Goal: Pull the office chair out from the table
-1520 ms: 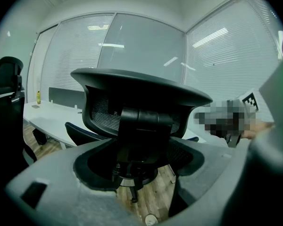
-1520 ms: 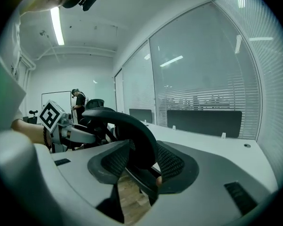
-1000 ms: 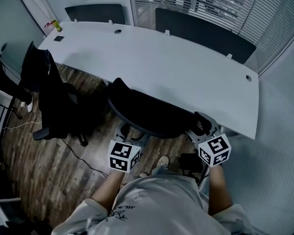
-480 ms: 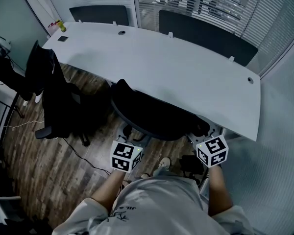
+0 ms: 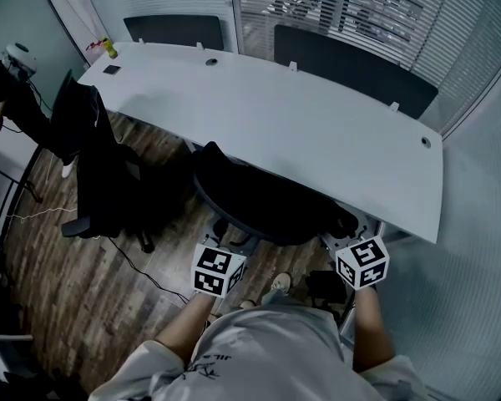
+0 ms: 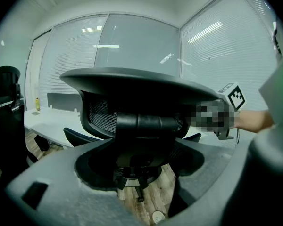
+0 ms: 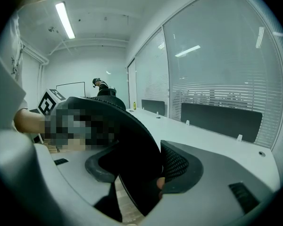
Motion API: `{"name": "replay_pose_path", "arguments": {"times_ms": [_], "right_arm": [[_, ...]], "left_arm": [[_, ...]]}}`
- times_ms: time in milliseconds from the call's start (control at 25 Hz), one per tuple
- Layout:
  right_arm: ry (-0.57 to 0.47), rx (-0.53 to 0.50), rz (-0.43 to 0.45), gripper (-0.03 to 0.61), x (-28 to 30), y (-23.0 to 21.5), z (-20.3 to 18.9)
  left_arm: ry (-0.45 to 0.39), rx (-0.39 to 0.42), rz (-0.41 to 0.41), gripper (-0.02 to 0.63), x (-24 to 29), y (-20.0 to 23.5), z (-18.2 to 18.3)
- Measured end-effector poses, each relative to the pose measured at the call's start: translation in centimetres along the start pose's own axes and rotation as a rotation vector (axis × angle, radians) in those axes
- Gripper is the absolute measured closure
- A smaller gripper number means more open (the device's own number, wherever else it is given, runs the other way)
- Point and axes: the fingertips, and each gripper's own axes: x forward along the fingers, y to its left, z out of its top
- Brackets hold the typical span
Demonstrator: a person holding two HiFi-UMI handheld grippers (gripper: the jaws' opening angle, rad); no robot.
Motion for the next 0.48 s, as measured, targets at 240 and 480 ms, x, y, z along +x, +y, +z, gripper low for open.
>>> {"name": "replay_pose_path", "arguments": {"times_ms": [240,480], "right_arm": [[0.006,0.002,0.010,0.356,-0.6,1.2,-0.3],[0.021,0.004,0.018,0.356,-1.3,2.6,-0.6]], "left_arm": [[-0.001,-0.003,0.001,0.288,-1.3,-0.3,-0.6],[0.003,-0.003,-0.004,0.288,-2.7,-0.6,-1.1]]}}
